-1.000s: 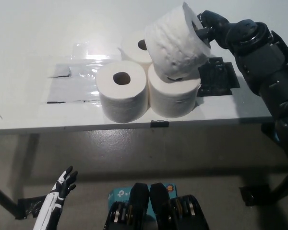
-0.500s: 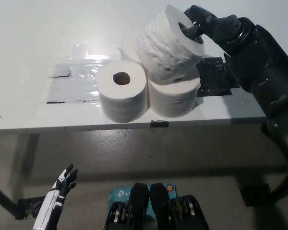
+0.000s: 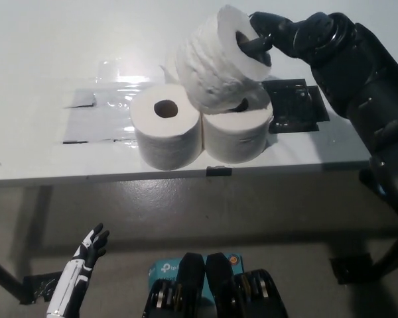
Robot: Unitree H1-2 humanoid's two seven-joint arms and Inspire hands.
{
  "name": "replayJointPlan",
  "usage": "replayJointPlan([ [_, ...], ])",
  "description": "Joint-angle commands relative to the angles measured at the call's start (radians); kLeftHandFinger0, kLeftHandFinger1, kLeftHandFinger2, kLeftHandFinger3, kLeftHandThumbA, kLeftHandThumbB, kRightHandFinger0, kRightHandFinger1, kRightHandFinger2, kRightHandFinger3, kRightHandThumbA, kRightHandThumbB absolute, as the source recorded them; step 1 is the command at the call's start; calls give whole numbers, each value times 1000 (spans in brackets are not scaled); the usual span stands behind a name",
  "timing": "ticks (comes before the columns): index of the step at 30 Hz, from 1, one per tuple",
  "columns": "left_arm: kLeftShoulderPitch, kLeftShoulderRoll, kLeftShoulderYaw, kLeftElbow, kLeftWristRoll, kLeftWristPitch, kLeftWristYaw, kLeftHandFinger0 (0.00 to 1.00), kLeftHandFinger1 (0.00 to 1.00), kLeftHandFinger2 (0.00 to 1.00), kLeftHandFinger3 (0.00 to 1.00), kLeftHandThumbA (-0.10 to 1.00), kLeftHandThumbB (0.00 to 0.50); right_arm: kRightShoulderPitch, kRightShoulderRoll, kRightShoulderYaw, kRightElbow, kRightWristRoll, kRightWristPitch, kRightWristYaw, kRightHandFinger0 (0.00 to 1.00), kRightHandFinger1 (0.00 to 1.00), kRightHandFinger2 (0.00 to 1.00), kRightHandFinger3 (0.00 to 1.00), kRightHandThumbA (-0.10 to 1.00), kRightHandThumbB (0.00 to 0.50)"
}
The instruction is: A few rolls of toilet paper are kept infront of the robot and the robot uses its right hand to lift one of the rolls and and places it on top of the other rolls to stack it.
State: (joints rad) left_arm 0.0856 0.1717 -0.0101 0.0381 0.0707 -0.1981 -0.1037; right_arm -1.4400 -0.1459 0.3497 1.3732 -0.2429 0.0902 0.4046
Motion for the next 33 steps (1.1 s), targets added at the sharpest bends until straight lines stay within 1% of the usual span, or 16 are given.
replayJointPlan([
  [1, -5, 23, -6, -30, 10, -7, -11, 1000, 1000, 1000, 1000, 1000, 217, -110, 4, -15, -6, 12, -22, 115, 1000, 1000, 1000, 1000, 747, 314],
  [4, -5, 20, -9, -27, 13, -11, -10, 1000, 1000, 1000, 1000, 1000, 231, -131, 8, 2, -2, -11, -2, 115, 1000, 1000, 1000, 1000, 778, 366],
  [8, -8, 21, -10, -30, 15, -12, -10, 1000, 1000, 1000, 1000, 1000, 238, -155, 13, 11, -5, -22, 1, 116, 1000, 1000, 1000, 1000, 763, 386],
  [9, -10, 25, -12, -34, 20, -11, -11, 1000, 1000, 1000, 1000, 1000, 231, -166, 16, 11, -7, -25, 11, 115, 1000, 1000, 1000, 1000, 744, 423],
  [13, -16, 26, -12, -32, 23, -13, -11, 1000, 1000, 1000, 1000, 1000, 232, -181, 18, 3, -6, -28, 25, 100, 1000, 1000, 1000, 1000, 694, 442],
  [14, -17, 26, -13, -32, 26, -14, -11, 1000, 1000, 1000, 1000, 1000, 220, -184, 17, 5, -5, -30, 25, 107, 1000, 1000, 1000, 1000, 708, 439],
  [19, -21, 24, -12, -26, 16, -18, -12, 1000, 1000, 1000, 1000, 1000, 234, -216, 1, 31, 1, -48, 0, 207, 1000, 1000, 1000, 1000, 850, 355],
  [20, -20, 24, -12, -25, 16, -18, -13, 1000, 1000, 1000, 1000, 1000, 239, -222, -3, 31, -1, -46, -1, 219, 1000, 1000, 1000, 1000, 895, 367],
  [22, -20, 21, -12, -21, 13, -18, -12, 1000, 1000, 1000, 1000, 1000, 241, -233, -14, 20, -16, -38, -7, 217, 1000, 1000, 1000, 1000, 1000, 354],
  [25, -33, 20, -9, -11, 7, -28, -11, 1000, 1000, 1000, 1000, 1000, 229, -255, -38, -35, -45, 2, -26, 169, 1000, 1000, 1000, 1000, 1000, 353],
  [26, -41, 21, -6, -9, 0, -24, -13, 1000, 1000, 1000, 1000, 1000, 223, -259, -51, -92, -79, 42, -35, 124, 1000, 1000, 1000, 1000, 1000, 331],
  [28, -63, 20, -2, 0, -10, -23, -14, 1000, 1000, 1000, 1000, 1000, 216, -256, -97, -156, -180, 63, -72, 55, 1000, 1000, 1000, 1000, 1000, 332],
  [29, -71, 20, -2, 2, -11, -22, -15, 1000, 1000, 1000, 1000, 1000, 211, -261, -98, -160, -180, 58, -72, 54, 1000, 1000, 1000, 1000, 1000, 414],
  [30, -85, 20, -1, 2, -12, -17, -15, 1000, 1000, 1000, 1000, 1000, 202, -247, -126, -218, -267, 80, -74, 18, 1000, 1000, 1000, 1000, 1000, 349],
  [32, -117, 19, 3, 11, -16, -9, -14, 1000, 1000, 1000, 1000, 1000, 202, -238, -160, -280, -392, 94, -67, -16, 1000, 1000, 1000, 1000, 1000, 347],
  [33, -127, 20, 4, 13, -16, -4, -13, 1000, 1000, 1000, 1000, 1000, 201, -227, -175, -303, -461, 98, -55, -23, 1000, 1000, 1000, 1000, 1000, 364],
])
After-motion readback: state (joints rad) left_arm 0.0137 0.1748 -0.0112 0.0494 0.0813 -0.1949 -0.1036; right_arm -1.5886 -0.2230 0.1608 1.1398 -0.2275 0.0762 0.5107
